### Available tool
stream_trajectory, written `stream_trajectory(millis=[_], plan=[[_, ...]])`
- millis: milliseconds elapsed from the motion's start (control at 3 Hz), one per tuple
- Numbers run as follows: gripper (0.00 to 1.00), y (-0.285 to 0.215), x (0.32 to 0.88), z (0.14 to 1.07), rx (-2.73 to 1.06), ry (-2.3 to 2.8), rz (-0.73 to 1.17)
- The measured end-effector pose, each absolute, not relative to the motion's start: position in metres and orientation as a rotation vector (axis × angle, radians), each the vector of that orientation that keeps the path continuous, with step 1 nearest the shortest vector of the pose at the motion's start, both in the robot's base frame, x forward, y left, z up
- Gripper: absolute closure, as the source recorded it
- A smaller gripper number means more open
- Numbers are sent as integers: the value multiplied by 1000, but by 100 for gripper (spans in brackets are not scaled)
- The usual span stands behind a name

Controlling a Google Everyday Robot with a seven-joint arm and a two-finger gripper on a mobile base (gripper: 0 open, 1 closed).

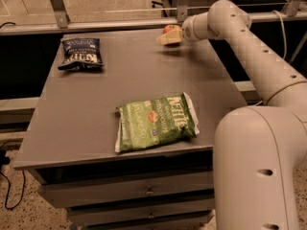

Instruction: Move apple near green jalapeno chip bag

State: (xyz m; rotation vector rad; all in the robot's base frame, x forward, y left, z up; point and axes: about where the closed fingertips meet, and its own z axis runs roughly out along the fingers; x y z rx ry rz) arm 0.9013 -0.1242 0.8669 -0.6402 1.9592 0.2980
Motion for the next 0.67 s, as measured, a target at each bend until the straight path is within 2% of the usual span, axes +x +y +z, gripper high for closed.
stream_trajectory(millis=[333, 667], plan=[[17, -125, 910, 856, -613, 1964, 333], [47, -125, 909, 860, -624, 1929, 374]])
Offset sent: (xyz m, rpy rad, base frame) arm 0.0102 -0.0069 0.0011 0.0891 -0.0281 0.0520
